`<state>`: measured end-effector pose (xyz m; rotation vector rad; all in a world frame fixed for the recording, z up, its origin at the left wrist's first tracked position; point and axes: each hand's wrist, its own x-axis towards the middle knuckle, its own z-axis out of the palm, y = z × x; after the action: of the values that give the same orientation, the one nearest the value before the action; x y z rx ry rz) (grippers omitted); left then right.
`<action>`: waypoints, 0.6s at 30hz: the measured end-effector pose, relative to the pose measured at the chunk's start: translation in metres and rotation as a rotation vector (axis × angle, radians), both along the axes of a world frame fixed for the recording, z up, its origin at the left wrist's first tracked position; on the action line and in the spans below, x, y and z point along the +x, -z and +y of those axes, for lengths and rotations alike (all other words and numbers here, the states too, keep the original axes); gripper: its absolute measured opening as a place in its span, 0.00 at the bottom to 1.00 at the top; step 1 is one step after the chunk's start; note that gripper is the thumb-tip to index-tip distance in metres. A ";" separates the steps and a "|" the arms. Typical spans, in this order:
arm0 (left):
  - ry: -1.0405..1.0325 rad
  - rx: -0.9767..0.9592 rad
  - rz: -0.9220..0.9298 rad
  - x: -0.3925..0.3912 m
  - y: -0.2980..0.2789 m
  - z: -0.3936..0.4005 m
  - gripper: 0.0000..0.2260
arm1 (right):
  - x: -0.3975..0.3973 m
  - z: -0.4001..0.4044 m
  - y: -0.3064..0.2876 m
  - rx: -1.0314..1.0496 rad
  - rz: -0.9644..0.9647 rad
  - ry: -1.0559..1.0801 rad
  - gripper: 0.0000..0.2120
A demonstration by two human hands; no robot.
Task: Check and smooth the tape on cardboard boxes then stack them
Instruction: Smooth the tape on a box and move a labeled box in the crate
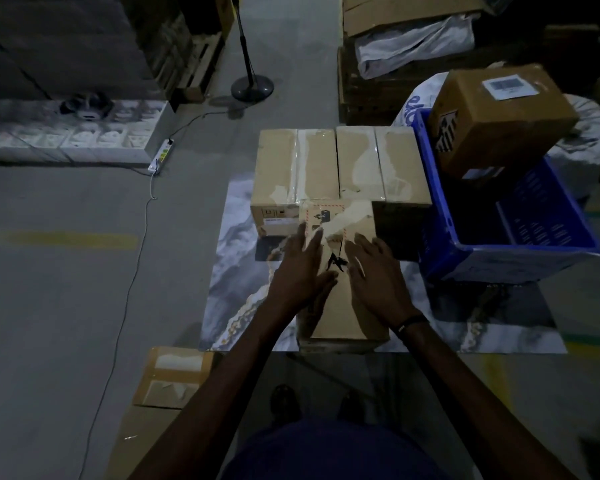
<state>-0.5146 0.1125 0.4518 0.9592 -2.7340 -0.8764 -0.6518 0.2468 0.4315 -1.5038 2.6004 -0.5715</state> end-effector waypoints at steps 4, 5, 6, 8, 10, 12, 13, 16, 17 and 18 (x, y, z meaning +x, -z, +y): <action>0.183 -0.036 -0.229 -0.010 -0.012 0.005 0.38 | -0.001 -0.006 0.004 0.087 0.029 -0.005 0.22; 0.187 -0.021 -0.231 -0.011 -0.011 0.007 0.37 | 0.000 -0.007 0.005 0.096 0.026 0.004 0.22; 0.179 -0.006 -0.208 -0.011 -0.010 0.009 0.36 | 0.001 -0.007 0.005 0.097 0.011 0.012 0.22; 0.157 0.009 -0.129 -0.009 -0.007 0.012 0.33 | 0.004 -0.006 0.004 0.081 -0.050 0.012 0.22; 0.129 0.022 -0.047 -0.006 -0.007 0.012 0.30 | 0.010 -0.002 0.005 0.061 -0.088 -0.021 0.22; 0.096 0.031 0.021 -0.003 -0.004 0.011 0.32 | 0.017 0.001 0.006 0.056 -0.099 -0.054 0.23; 0.085 0.043 0.040 -0.001 -0.001 0.010 0.35 | 0.018 0.001 0.007 0.059 -0.088 -0.061 0.23; 0.063 0.114 0.057 0.004 0.006 0.008 0.47 | 0.016 -0.007 0.008 0.135 -0.016 -0.069 0.27; 0.055 0.141 0.065 0.005 0.006 0.007 0.49 | 0.015 -0.013 0.005 0.162 -0.007 -0.078 0.28; 0.049 0.162 0.077 0.006 0.005 0.006 0.51 | 0.015 -0.017 0.002 0.177 -0.013 -0.087 0.29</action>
<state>-0.5089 0.1183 0.4465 0.8683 -2.6650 -1.1341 -0.6370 0.2295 0.4294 -1.5412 2.4862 -0.3314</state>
